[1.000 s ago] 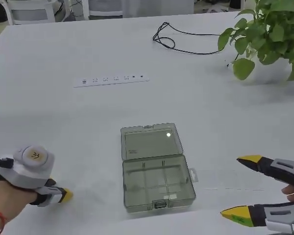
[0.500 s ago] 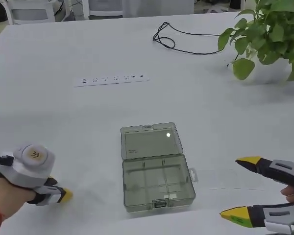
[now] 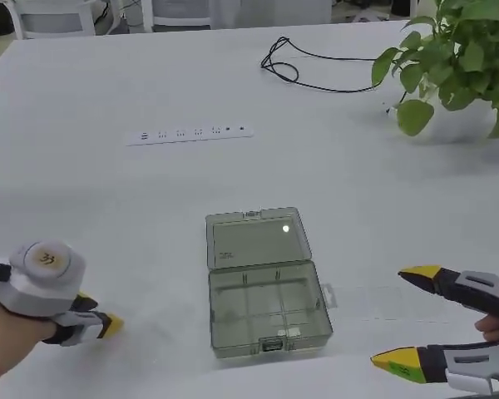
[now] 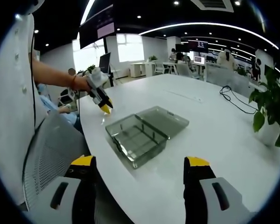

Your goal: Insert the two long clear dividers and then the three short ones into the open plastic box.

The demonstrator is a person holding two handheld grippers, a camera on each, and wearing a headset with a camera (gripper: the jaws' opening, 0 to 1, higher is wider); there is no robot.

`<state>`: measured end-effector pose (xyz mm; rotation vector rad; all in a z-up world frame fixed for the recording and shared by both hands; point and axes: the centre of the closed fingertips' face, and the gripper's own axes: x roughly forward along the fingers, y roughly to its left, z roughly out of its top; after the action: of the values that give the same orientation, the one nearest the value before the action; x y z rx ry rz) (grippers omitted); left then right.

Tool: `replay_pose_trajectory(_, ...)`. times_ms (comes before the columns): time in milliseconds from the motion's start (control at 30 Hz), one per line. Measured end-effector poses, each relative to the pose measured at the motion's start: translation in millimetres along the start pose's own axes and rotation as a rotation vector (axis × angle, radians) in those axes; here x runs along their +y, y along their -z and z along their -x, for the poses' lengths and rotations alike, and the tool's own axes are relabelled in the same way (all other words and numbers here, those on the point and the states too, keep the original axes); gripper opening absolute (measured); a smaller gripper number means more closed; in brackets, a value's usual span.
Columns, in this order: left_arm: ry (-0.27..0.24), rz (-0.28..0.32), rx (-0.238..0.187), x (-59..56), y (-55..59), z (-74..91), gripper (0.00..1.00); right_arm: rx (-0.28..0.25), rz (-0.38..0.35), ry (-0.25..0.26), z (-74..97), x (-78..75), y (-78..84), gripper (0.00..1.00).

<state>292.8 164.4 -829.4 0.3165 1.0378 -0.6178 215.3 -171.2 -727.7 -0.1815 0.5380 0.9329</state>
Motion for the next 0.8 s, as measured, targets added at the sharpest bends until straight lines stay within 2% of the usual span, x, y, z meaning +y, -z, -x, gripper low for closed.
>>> replay_pose_trajectory(267, 0.009, 0.032, -0.057, -6.6, -8.7, 9.8, 0.3, -0.025, -0.006, 0.0, -1.8, -1.6, -13.6, 0.76)
replay_pose_trajectory(400, 0.016, 0.058, -0.102, -10.9, -16.5, 17.1, 0.3, -0.043, -0.01, 0.0, -2.7, -0.3, -23.2, 0.76)
replay_pose_trajectory(500, 0.029, 0.086, -0.153, -17.0, -27.5, 25.5, 0.3, -0.051, -0.009, -0.003, -4.5, 1.3, -29.5, 0.75)
replay_pose_trajectory(667, 0.041, 0.11, -0.213, -25.7, -42.4, 35.5, 0.3, -0.077, -0.013, -0.011, -7.9, 3.7, -42.4, 0.74)
replay_pose_trajectory(800, 0.065, 0.134, -0.278, -36.5, -59.1, 44.4, 0.3, -0.091, -0.01, -0.013, -11.5, 5.1, -51.0, 0.73)
